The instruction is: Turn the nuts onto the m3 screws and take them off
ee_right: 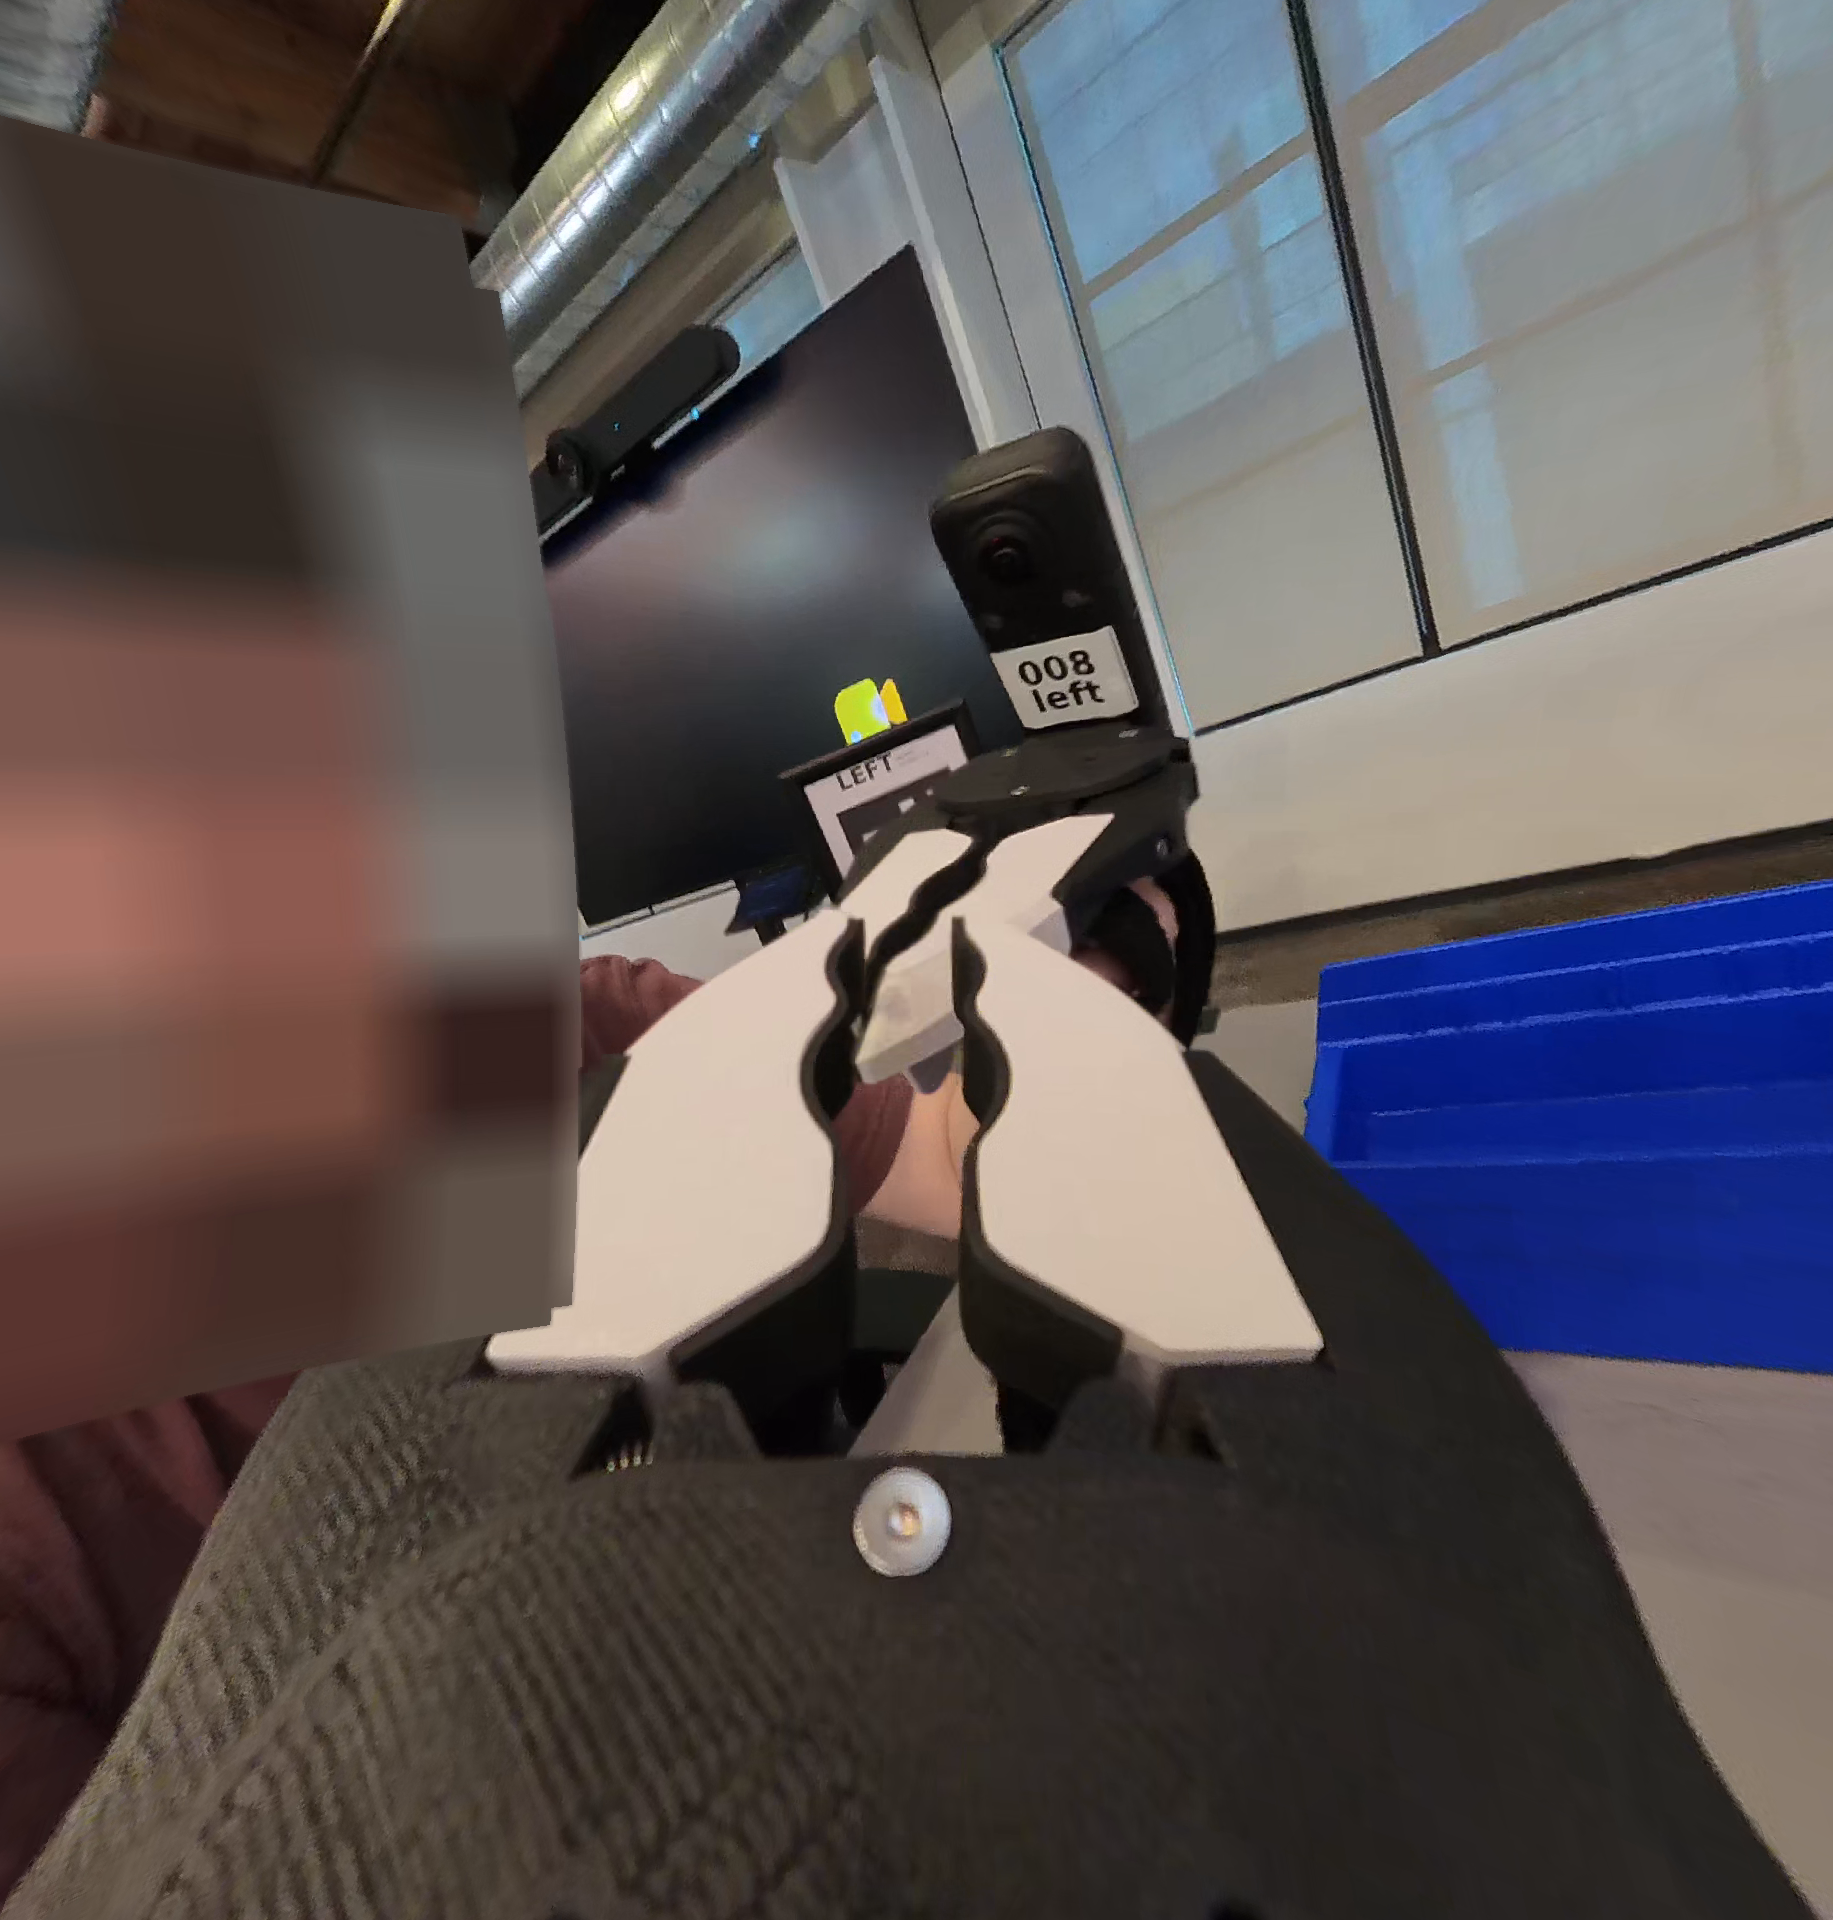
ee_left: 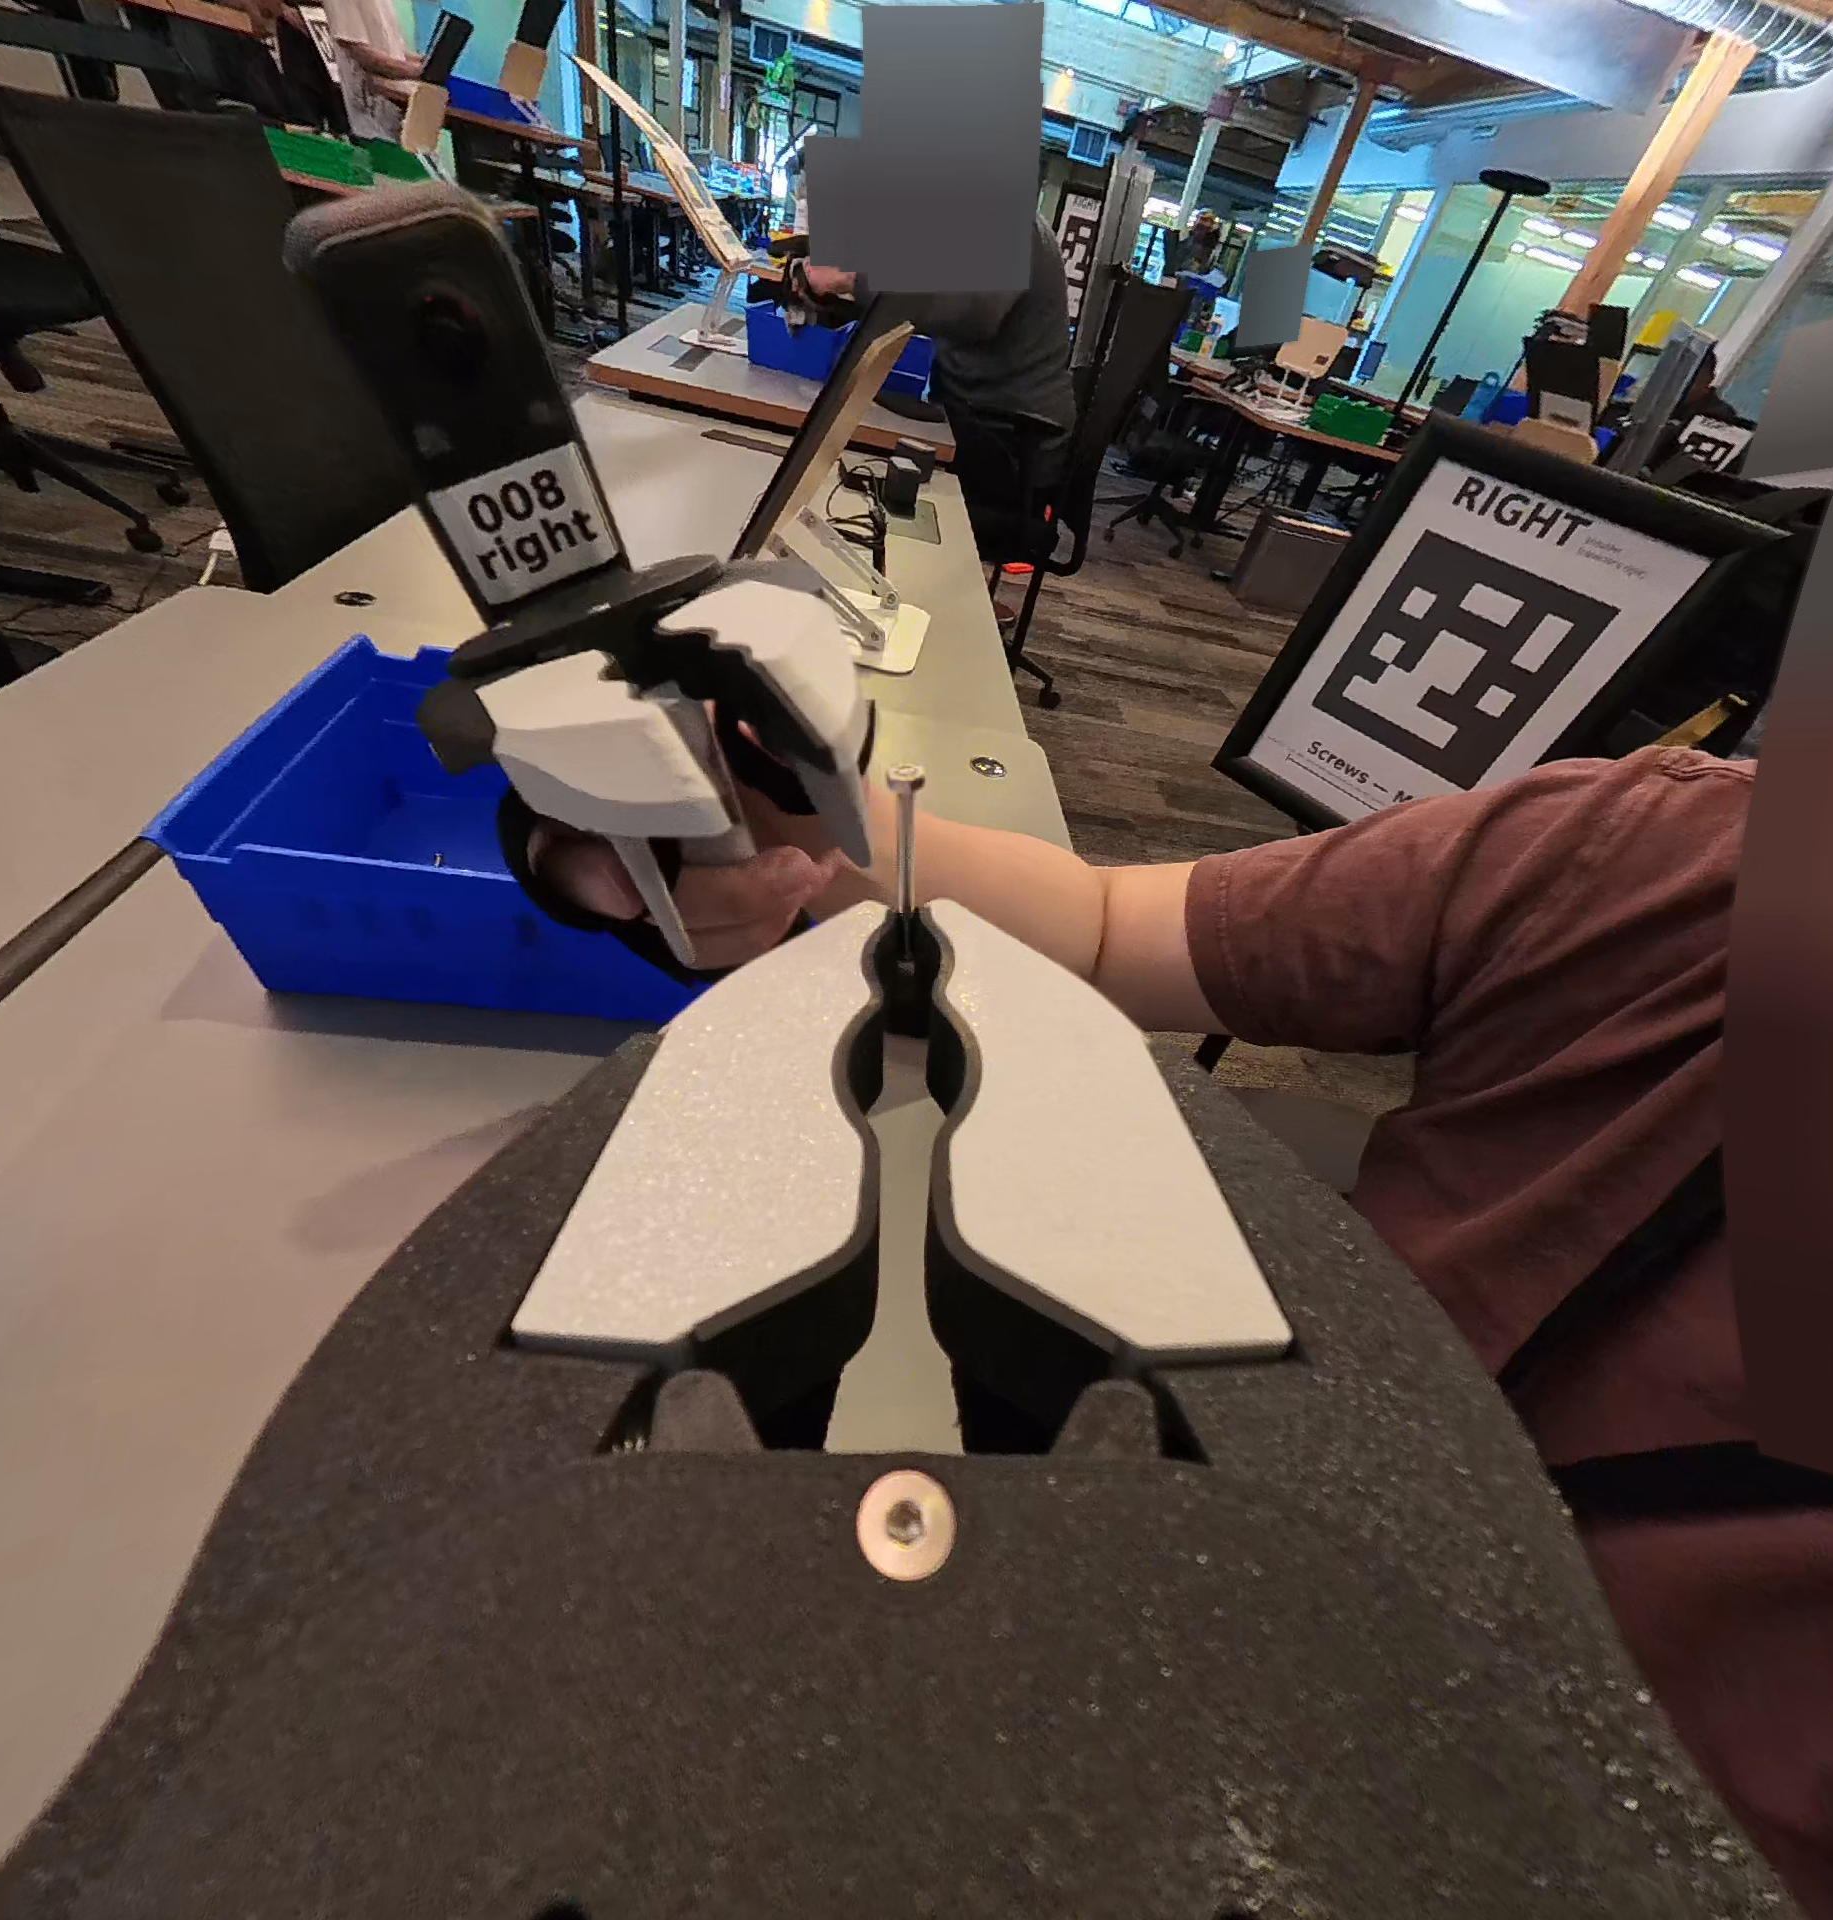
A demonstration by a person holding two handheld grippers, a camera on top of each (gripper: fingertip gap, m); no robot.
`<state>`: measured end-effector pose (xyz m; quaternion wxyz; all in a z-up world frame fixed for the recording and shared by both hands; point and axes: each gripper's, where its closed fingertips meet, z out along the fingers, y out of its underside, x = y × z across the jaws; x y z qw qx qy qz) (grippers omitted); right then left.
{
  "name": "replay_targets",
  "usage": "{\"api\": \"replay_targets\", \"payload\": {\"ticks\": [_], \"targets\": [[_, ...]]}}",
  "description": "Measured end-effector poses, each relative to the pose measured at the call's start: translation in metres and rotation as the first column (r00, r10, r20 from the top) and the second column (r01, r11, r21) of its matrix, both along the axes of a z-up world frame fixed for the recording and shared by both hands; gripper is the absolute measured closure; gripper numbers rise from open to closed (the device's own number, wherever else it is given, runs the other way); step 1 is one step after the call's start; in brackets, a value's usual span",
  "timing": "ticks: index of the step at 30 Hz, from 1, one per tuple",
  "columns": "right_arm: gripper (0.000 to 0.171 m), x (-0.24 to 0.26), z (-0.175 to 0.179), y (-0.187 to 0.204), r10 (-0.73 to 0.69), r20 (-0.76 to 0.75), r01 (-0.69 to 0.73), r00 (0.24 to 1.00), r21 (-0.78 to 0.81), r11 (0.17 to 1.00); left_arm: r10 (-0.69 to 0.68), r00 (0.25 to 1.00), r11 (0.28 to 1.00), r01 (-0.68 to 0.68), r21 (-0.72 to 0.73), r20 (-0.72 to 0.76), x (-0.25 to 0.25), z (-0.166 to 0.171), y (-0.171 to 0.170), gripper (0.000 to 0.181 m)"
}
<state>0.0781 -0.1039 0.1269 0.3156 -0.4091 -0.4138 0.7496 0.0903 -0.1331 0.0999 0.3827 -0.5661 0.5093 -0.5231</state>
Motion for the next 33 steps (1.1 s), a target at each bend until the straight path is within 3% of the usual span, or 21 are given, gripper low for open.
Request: {"api": "replay_targets", "payload": {"ticks": [8,33], "targets": [[0.153,-0.007,0.003,-0.024,0.045,0.016,-0.046,0.999,0.077,0.996,-0.002,1.0,1.0,0.002,0.011,-0.018,0.002,-0.003,-0.002,0.179],[0.154,-0.002,0.003,-0.018,0.054,0.007,-0.054,0.999,0.045,0.998,-0.006,1.0,1.0,0.006,0.007,-0.02,0.002,-0.004,-0.002,0.179]]}}
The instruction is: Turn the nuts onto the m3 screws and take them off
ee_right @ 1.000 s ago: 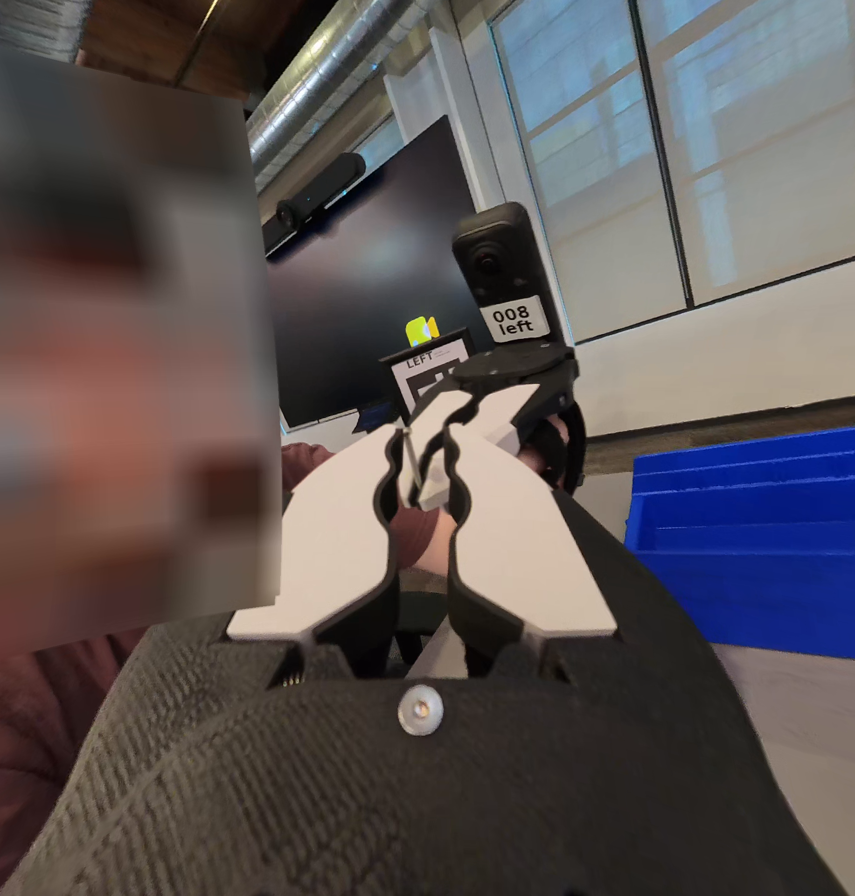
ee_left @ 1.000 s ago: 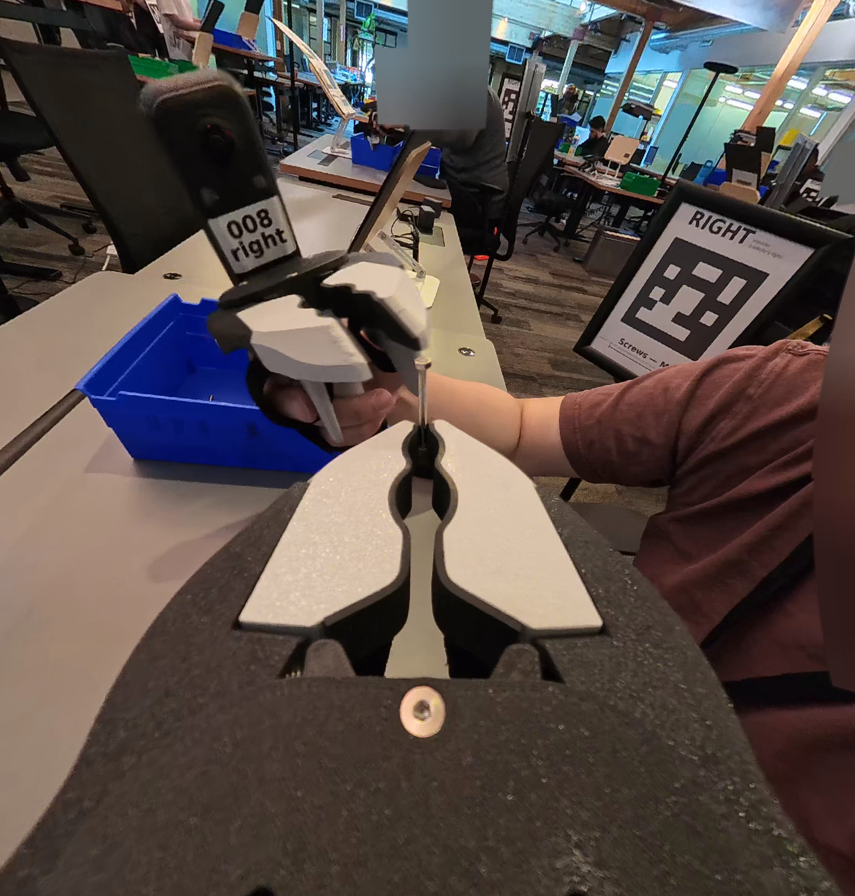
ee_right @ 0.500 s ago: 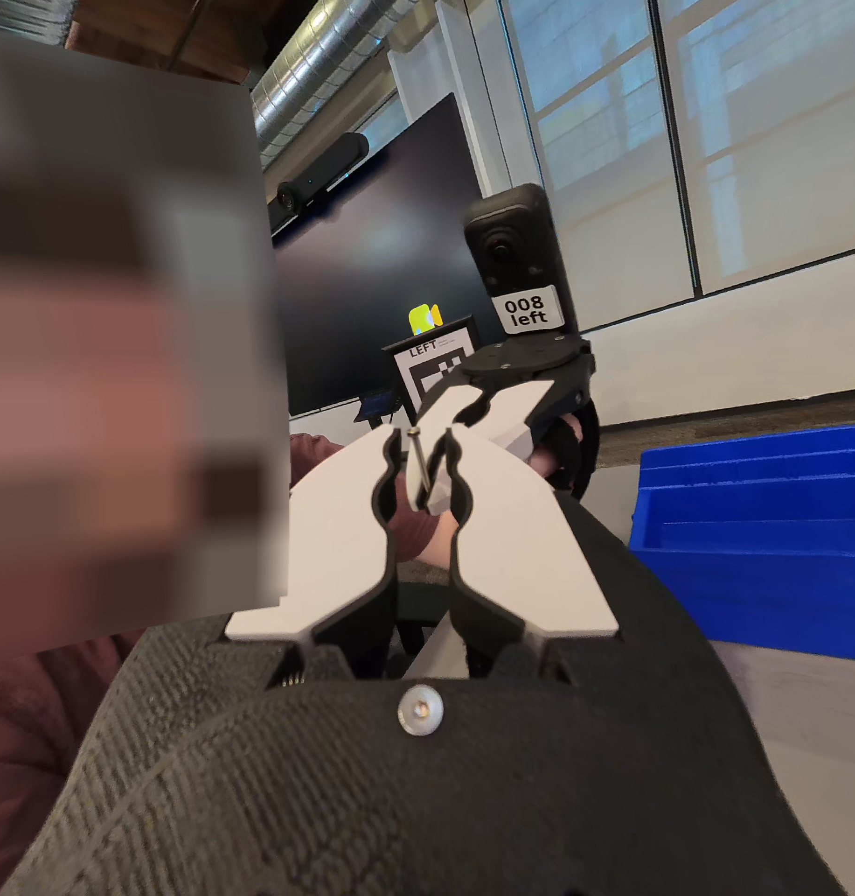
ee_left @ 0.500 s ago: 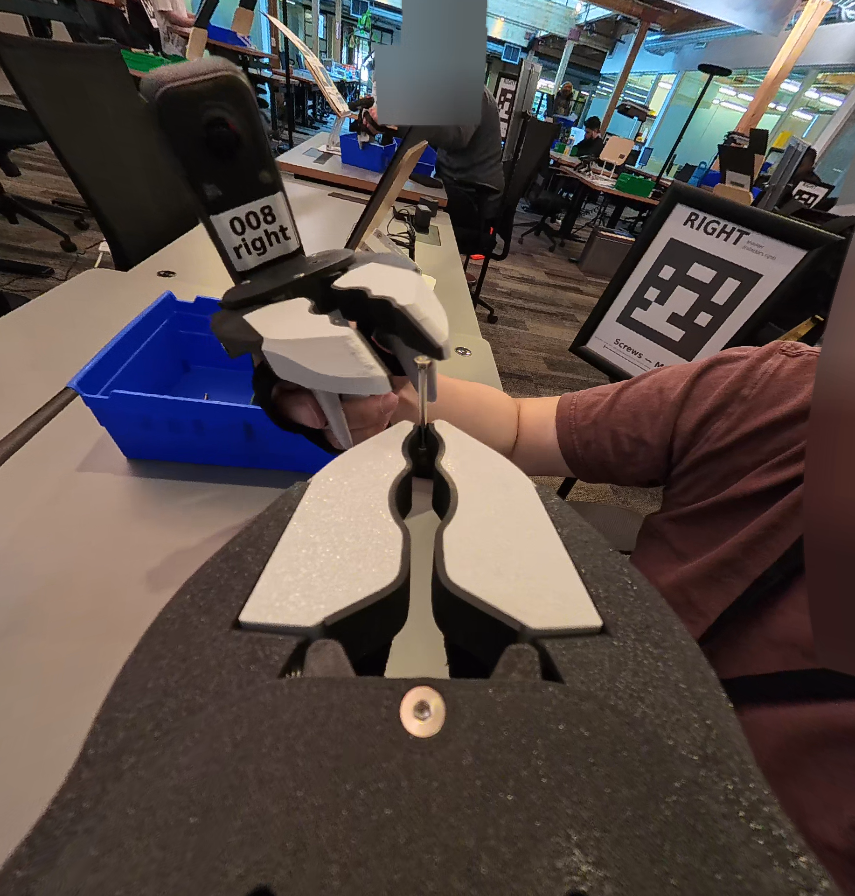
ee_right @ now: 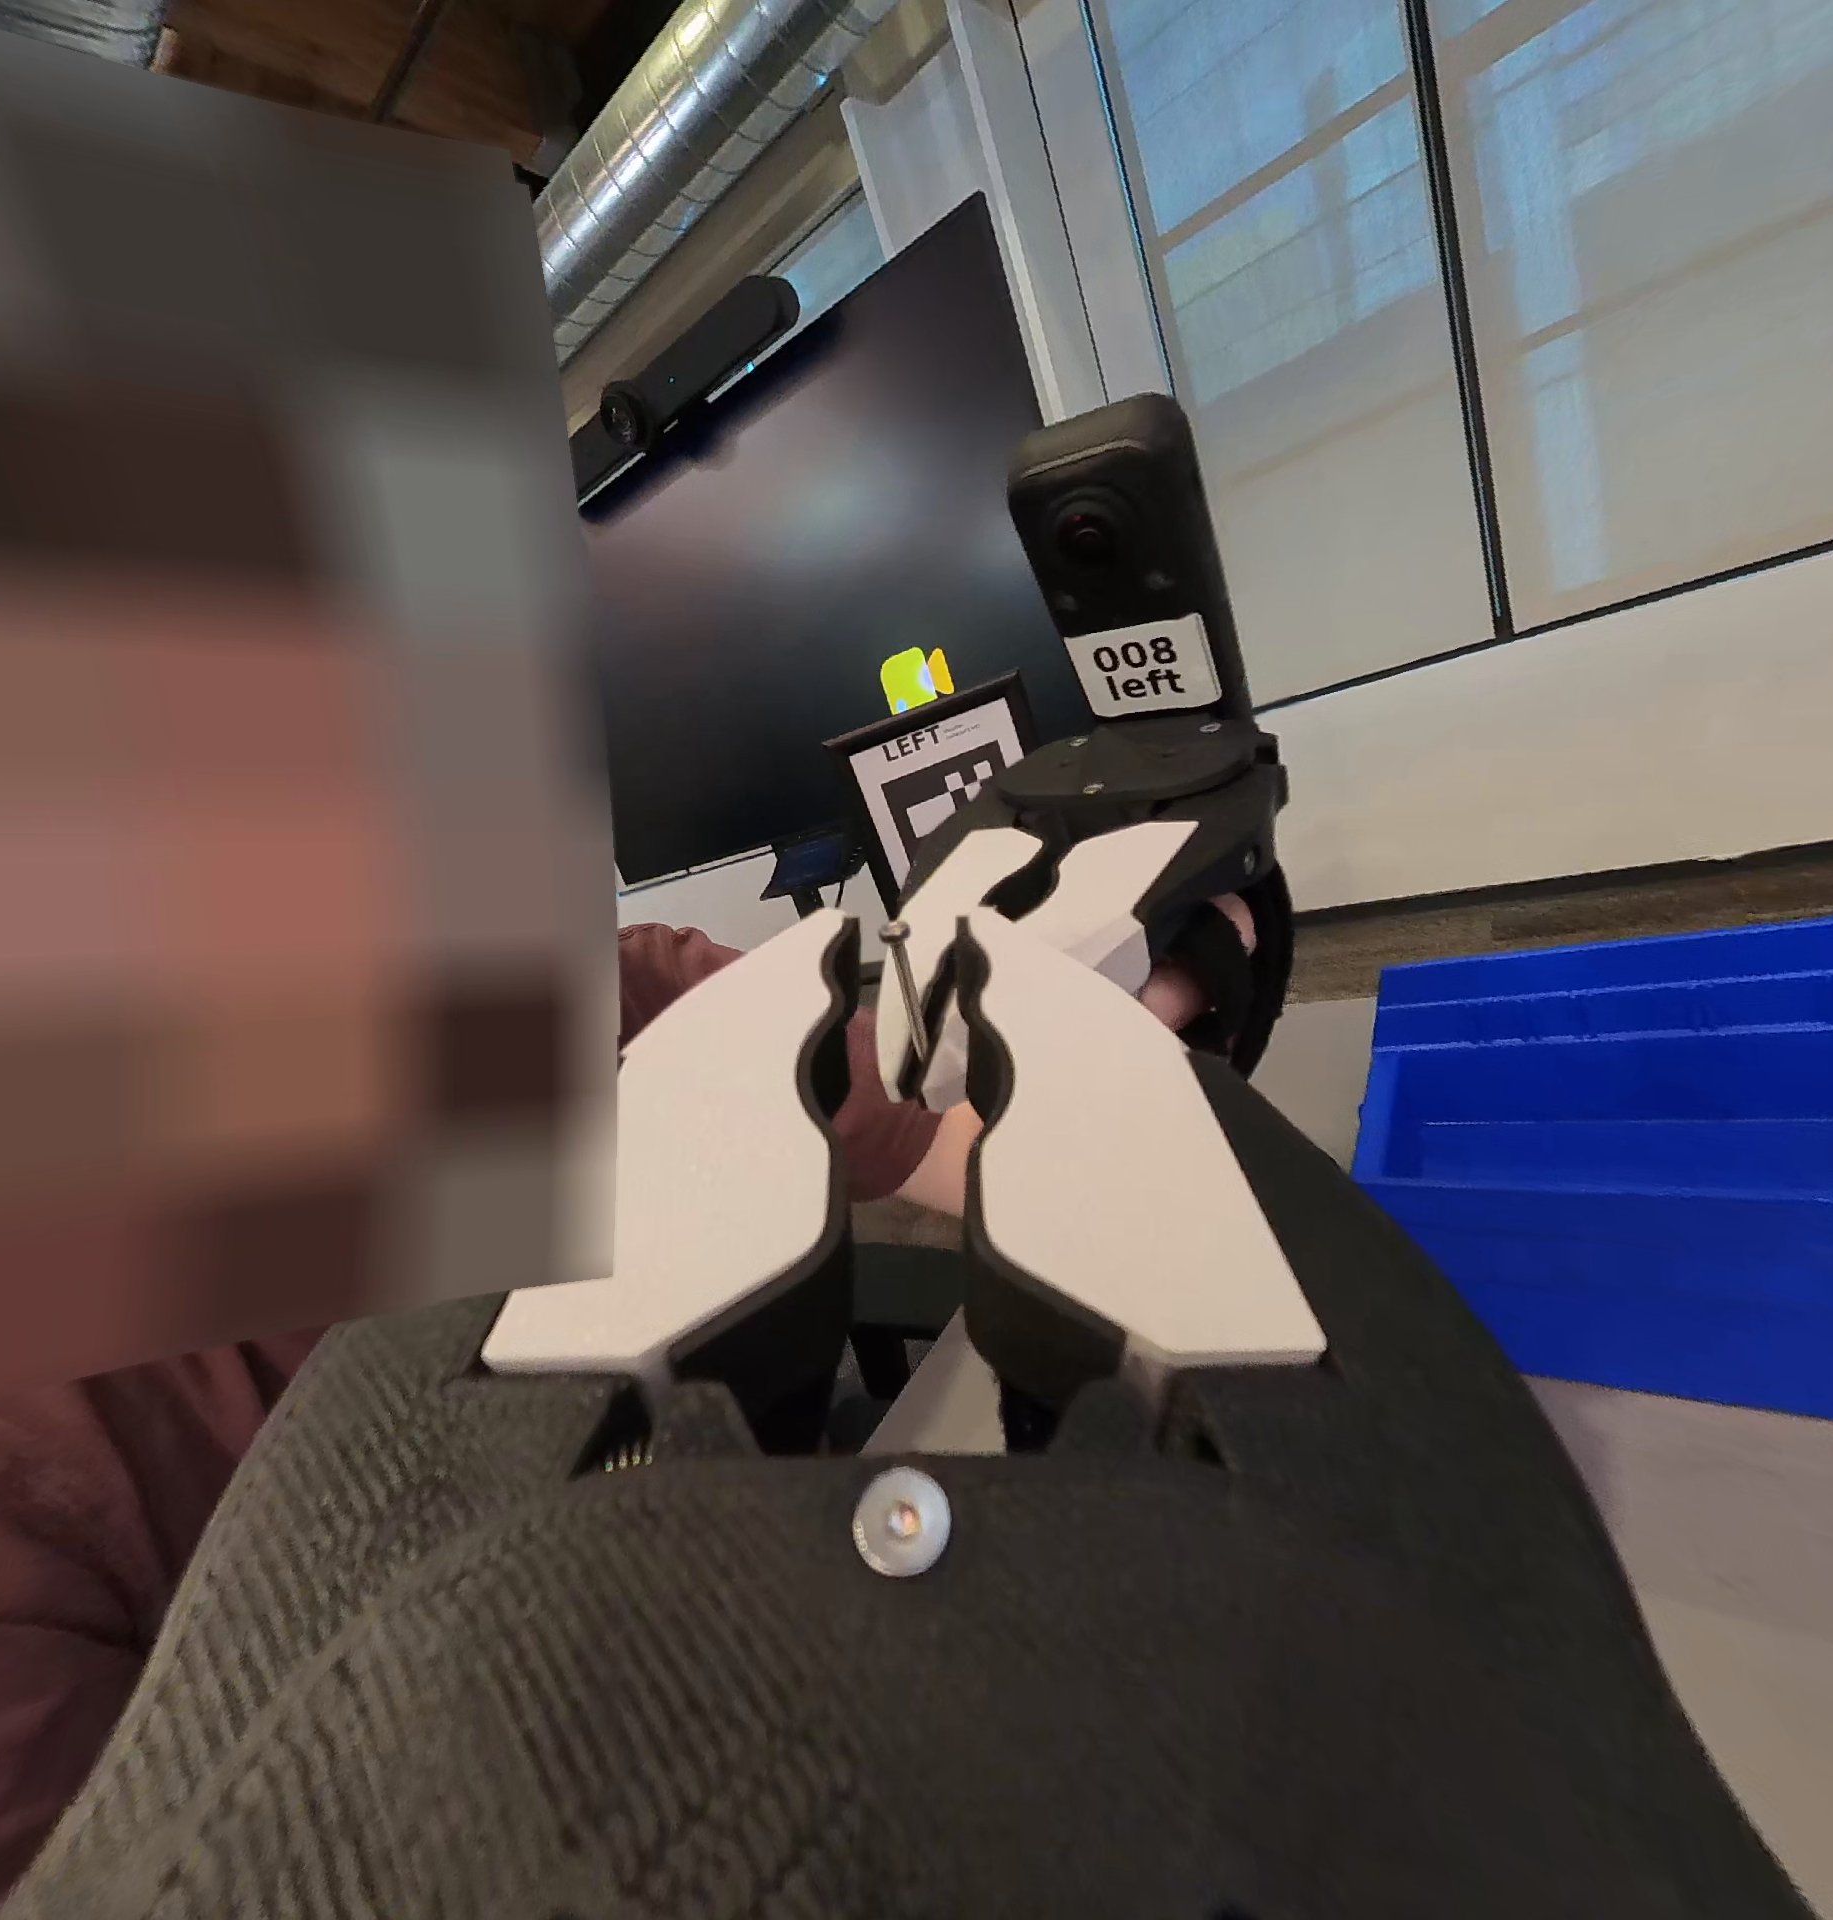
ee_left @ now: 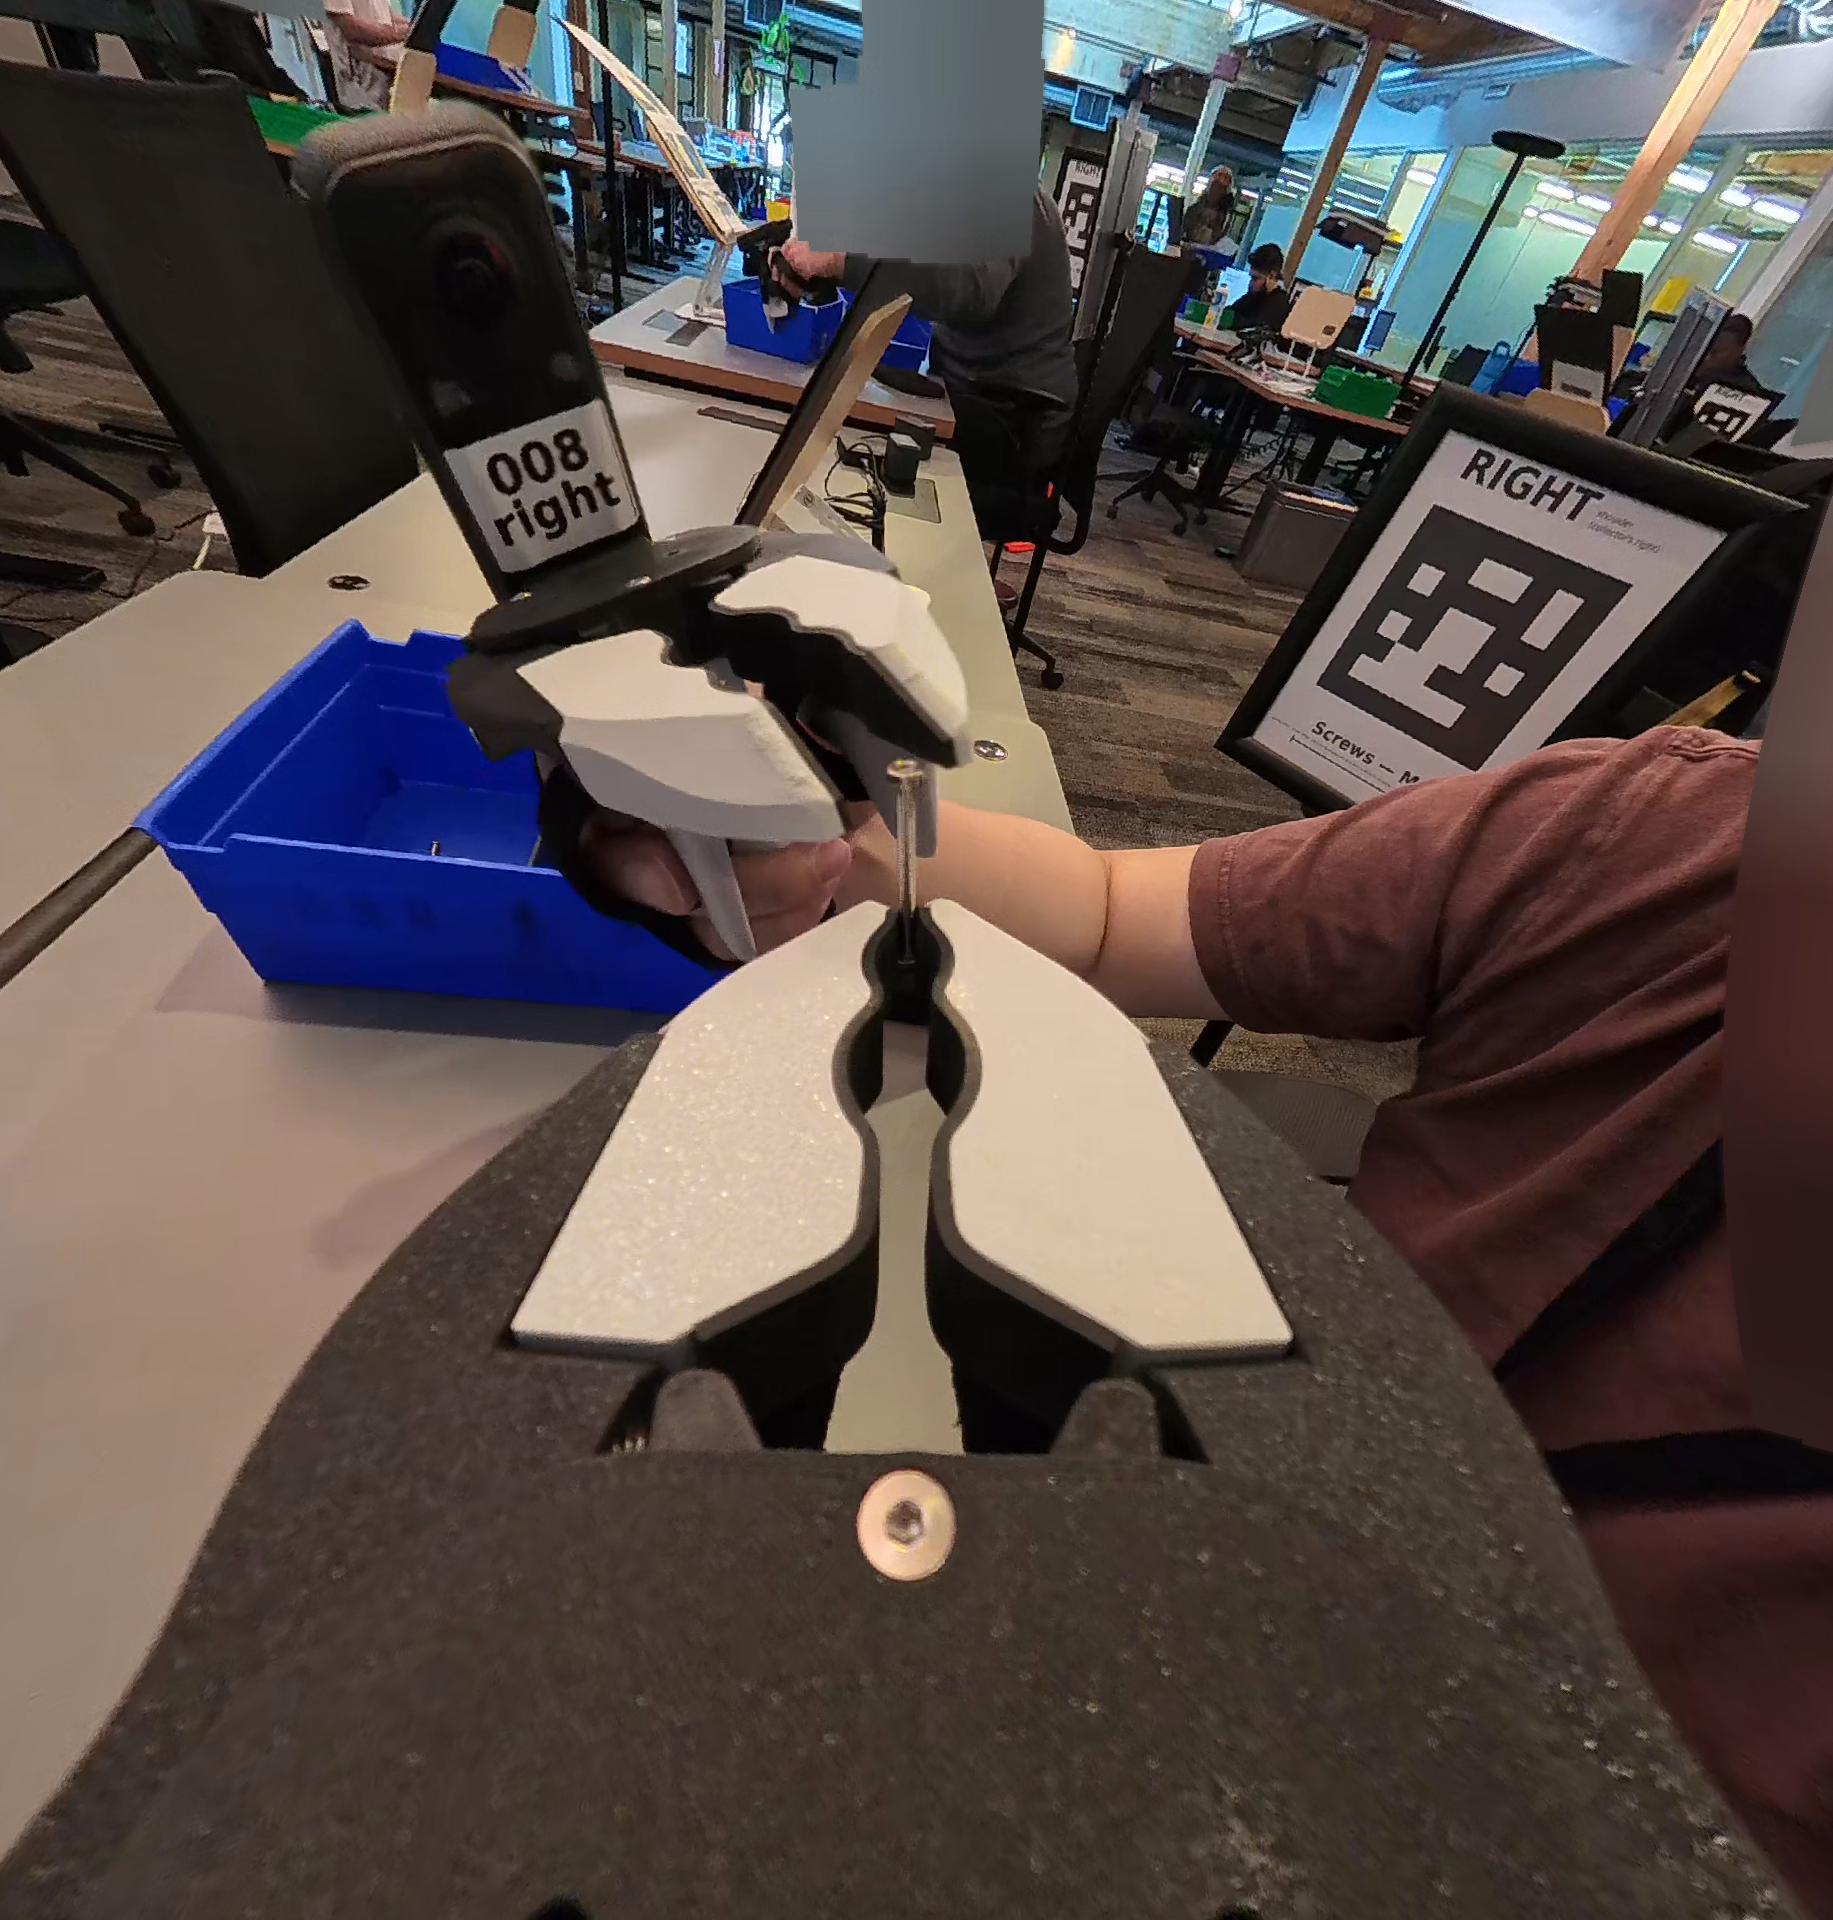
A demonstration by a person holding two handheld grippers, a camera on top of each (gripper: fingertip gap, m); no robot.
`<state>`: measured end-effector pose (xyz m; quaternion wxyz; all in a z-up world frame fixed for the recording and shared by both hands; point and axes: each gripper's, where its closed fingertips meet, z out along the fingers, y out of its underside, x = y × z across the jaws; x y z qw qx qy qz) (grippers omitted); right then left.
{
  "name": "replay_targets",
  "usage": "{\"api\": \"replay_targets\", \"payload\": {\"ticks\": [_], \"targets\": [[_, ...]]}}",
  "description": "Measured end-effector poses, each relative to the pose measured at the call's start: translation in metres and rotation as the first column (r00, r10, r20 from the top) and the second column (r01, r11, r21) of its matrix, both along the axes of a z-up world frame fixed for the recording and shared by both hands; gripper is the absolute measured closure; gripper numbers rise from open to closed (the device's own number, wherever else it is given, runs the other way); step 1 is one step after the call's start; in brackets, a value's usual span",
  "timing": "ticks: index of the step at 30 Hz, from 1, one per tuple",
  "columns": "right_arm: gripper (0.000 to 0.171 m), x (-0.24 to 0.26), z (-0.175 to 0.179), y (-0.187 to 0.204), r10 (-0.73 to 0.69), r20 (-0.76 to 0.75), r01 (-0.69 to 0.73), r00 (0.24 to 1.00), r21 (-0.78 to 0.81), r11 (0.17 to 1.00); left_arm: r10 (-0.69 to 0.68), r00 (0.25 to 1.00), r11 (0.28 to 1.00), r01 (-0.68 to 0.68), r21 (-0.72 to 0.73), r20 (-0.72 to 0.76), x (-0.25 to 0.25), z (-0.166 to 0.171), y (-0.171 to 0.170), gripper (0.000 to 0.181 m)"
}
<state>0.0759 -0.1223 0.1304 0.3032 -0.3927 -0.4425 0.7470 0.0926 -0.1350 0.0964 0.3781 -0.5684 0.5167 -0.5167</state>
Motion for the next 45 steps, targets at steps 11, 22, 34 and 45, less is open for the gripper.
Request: {"api": "replay_targets", "payload": {"ticks": [11,22,34,45], "targets": [[0.153,0.003,-0.002,0.006,-0.009,0.003,0.009,1.0,-0.009,1.0,0.005,1.0,1.0,-0.005,0.002,0.003,-0.001,0.001,0.001,0.179],[0.153,-0.002,-0.003,0.001,-0.018,0.023,0.017,1.0,0.018,1.0,-0.001,1.0,1.0,0.001,0.002,-0.003,0.0,0.0,0.0,0.179],[0.154,0.001,-0.002,-0.001,-0.015,0.018,0.014,1.0,0.039,0.999,-0.007,1.0,1.0,0.007,-0.003,-0.009,0.0,-0.002,0.0,0.179],[0.163,0.003,-0.001,-0.004,0.001,0.01,-0.001,1.0,0.046,0.999,-0.007,1.0,1.0,0.007,-0.004,-0.008,0.0,-0.002,0.0,0.179]]}}
